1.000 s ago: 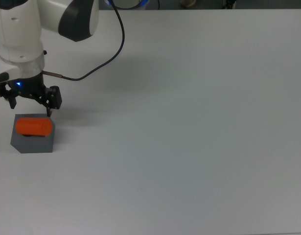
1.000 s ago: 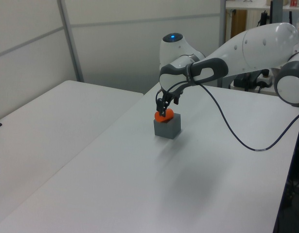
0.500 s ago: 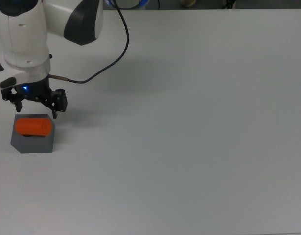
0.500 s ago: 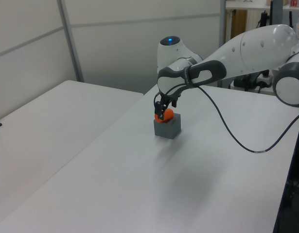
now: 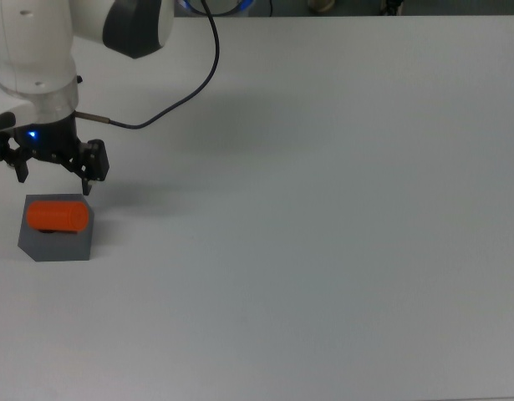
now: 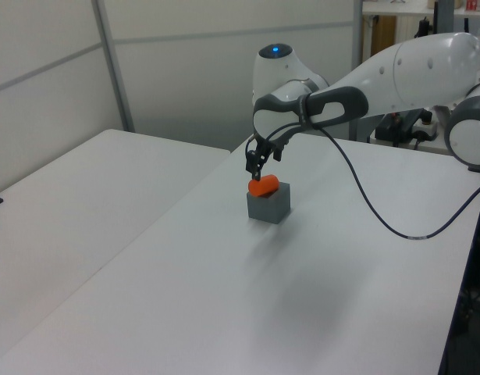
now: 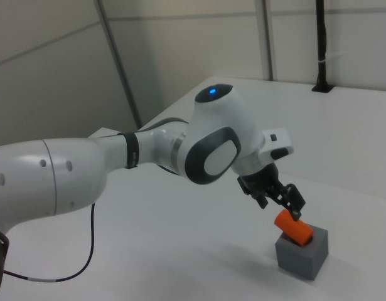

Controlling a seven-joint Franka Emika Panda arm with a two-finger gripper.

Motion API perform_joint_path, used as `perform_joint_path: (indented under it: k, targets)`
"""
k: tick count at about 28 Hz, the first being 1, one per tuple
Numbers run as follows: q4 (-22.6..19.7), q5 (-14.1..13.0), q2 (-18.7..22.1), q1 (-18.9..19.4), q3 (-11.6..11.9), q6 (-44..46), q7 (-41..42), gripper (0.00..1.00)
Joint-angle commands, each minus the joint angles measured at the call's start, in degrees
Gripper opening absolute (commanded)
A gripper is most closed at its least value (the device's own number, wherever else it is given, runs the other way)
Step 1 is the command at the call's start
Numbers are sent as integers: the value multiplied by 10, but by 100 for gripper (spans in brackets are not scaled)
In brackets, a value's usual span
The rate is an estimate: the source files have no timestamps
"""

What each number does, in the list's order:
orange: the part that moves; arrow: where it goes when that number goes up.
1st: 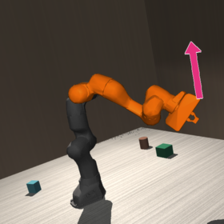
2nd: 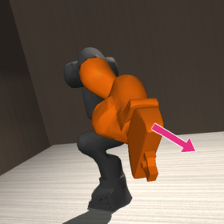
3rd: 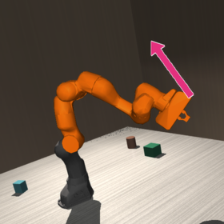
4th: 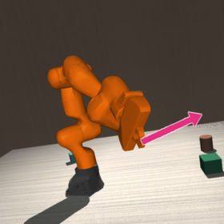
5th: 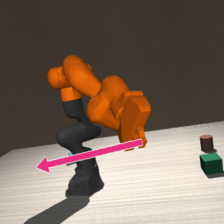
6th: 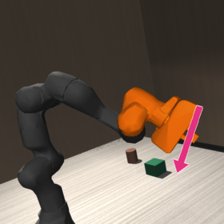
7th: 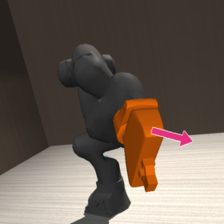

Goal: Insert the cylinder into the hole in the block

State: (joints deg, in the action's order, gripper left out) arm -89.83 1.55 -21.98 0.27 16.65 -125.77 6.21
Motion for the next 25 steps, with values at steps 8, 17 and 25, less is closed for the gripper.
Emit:
perform_joint_path:
  k: [8, 17, 25]
  targets:
    - [62, -24, 14, 3, -27, 163, 7, 100]
    - [64, -34, 26, 4, -62, 186, 13, 100]
    - [62, -30, 25, 17, -65, 209, 19, 100]
